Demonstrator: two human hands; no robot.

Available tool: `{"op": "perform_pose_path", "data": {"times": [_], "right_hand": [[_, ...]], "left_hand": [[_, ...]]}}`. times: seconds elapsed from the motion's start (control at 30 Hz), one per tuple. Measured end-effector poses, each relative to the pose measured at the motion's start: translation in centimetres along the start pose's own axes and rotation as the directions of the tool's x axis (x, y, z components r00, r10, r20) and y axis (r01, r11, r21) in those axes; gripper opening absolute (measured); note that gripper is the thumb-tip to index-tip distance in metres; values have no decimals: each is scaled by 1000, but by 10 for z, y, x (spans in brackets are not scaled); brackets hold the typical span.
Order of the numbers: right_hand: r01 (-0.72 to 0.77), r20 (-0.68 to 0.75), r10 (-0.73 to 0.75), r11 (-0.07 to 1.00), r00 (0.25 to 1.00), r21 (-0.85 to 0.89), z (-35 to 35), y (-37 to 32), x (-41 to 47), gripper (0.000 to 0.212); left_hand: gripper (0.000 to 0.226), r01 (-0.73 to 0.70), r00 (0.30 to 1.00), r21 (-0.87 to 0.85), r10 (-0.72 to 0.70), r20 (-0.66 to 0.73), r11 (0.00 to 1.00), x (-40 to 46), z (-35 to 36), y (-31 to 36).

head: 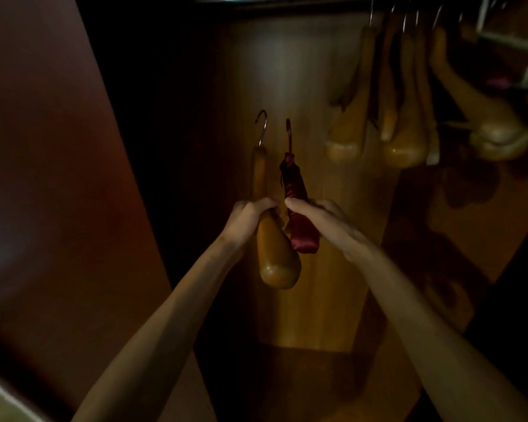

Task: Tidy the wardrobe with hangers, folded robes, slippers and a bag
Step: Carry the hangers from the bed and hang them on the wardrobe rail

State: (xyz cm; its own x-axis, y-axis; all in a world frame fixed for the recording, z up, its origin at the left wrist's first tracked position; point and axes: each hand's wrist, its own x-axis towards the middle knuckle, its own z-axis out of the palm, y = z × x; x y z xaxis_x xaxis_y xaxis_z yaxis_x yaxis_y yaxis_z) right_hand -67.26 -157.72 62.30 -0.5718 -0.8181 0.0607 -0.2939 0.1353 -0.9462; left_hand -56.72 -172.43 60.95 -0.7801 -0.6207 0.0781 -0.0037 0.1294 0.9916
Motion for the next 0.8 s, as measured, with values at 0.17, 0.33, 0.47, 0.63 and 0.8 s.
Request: {"op": "perform_pose_path", "data": {"times": [0.17,0.33,0.47,0.63,0.8], "right_hand": [[72,-17,-72,997,997,32,-3,-29,27,24],[111,-44,-109,993,993,40,-1,-44,45,18],[106,-96,-103,994,990,19,4,-63,50,18],[105,-182,-110,994,977,-37,0,-101,60,27],[125,-281,-156,984,947,-126,-14,-146,64,53]], "left_hand": [[34,-56,998,-2,56,10,998,33,-22,36],[33,-102,992,8,101,78,995,56,-43,58],[30,-128,982,-11,128,138,992,67,-54,78],[32,-168,965,-85,181,190,982,77,-55,100],[50,-209,935,-124,236,265,970,81,-42,130]]}}
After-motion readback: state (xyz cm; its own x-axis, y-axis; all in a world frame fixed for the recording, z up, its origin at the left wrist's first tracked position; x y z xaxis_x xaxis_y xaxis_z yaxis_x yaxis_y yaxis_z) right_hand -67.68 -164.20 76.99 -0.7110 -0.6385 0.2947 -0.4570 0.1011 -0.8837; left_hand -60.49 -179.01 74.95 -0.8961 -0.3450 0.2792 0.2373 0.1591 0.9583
